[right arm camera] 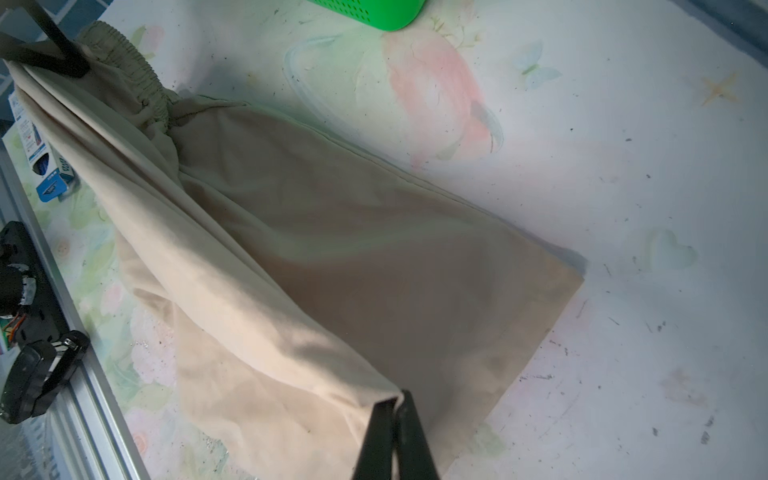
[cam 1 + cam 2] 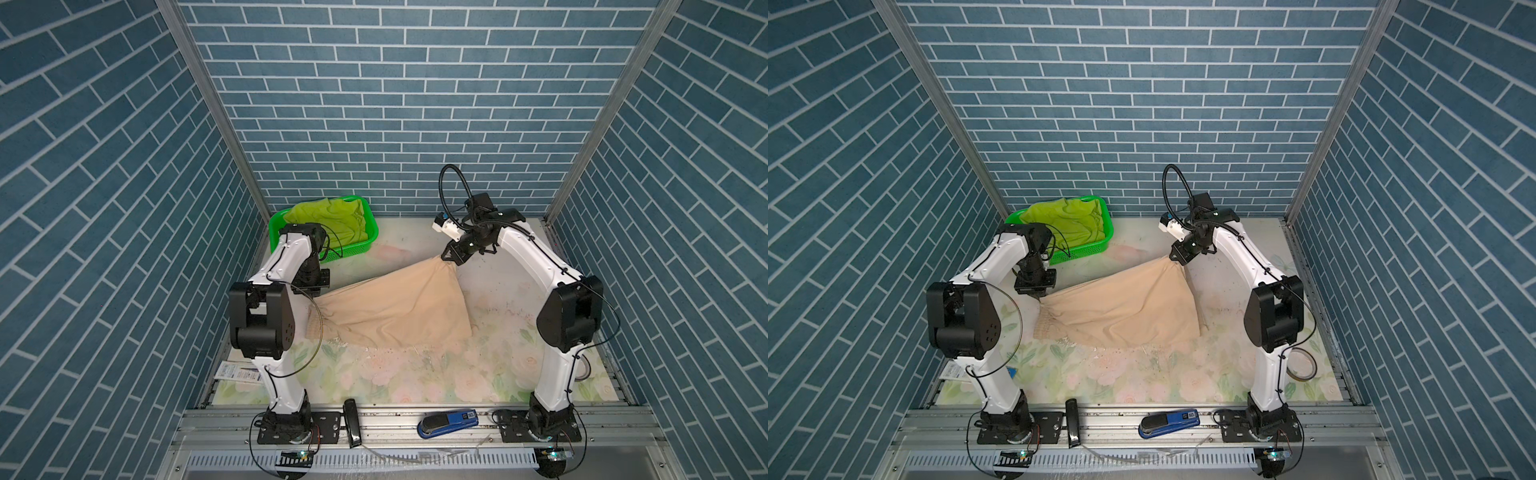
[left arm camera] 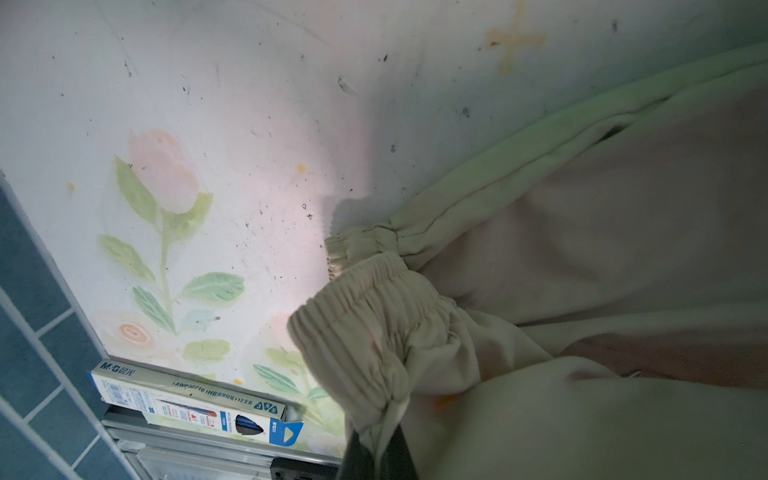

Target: Fold and stack the shorts

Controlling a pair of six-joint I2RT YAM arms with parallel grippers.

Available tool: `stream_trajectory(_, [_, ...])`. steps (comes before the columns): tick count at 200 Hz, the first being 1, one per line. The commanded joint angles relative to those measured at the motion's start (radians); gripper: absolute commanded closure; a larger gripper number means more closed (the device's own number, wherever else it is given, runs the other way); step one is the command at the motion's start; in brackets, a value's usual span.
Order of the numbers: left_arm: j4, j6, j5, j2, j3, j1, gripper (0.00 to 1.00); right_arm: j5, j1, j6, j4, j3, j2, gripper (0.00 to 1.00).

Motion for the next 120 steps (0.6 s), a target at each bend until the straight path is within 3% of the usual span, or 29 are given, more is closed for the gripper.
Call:
stream_trajectory(1, [-0.052,0.044,-0.163,0.053,0.018,0.063,1.0,0.095,-0.062,-0.057,-0.034,0.077,0.096,1.0])
stream_trajectory(7, [-0.046,0.044,-0.167,0.058,0.018,0.064,0.99,0.079,-0.062,-0.05,-0.032,0.088,0.114,0.95])
stream_trajectory(15, [-0.039,0.044,-0.168,0.061,0.02,0.067,0.89,0.064,-0.061,-0.038,-0.026,0.099,0.133,0.78])
stream_trajectory(22, [-0.037,0.044,-0.166,0.066,0.024,0.069,0.66,0.051,-0.061,-0.027,-0.023,0.107,0.147,0.66])
stream_trajectory(31, [-0.036,0.044,-0.169,0.068,0.031,0.07,0.36,0.045,-0.061,0.001,-0.006,0.105,0.149,0.58])
stream_trajectory(34, [-0.034,0.043,-0.17,0.068,0.033,0.07,0.11,0.042,-0.061,0.007,0.0,0.102,0.146,0.56])
stream_trajectory(37, [-0.034,0.044,-0.168,0.066,0.035,0.07,0.02,0.041,-0.061,0.015,0.005,0.098,0.142,0.54])
stream_trajectory(67, [-0.023,0.049,-0.08,0.01,0.095,0.071,0.0,0.072,-0.068,0.14,0.105,-0.052,0.015,0.36])
stream_trajectory(99, [-0.027,0.049,0.031,-0.121,0.156,0.077,0.0,0.066,-0.082,0.269,0.139,-0.318,-0.166,0.34])
stream_trajectory(120, [-0.003,0.039,0.063,-0.222,0.081,0.094,0.0,0.034,-0.074,0.361,0.22,-0.556,-0.293,0.33])
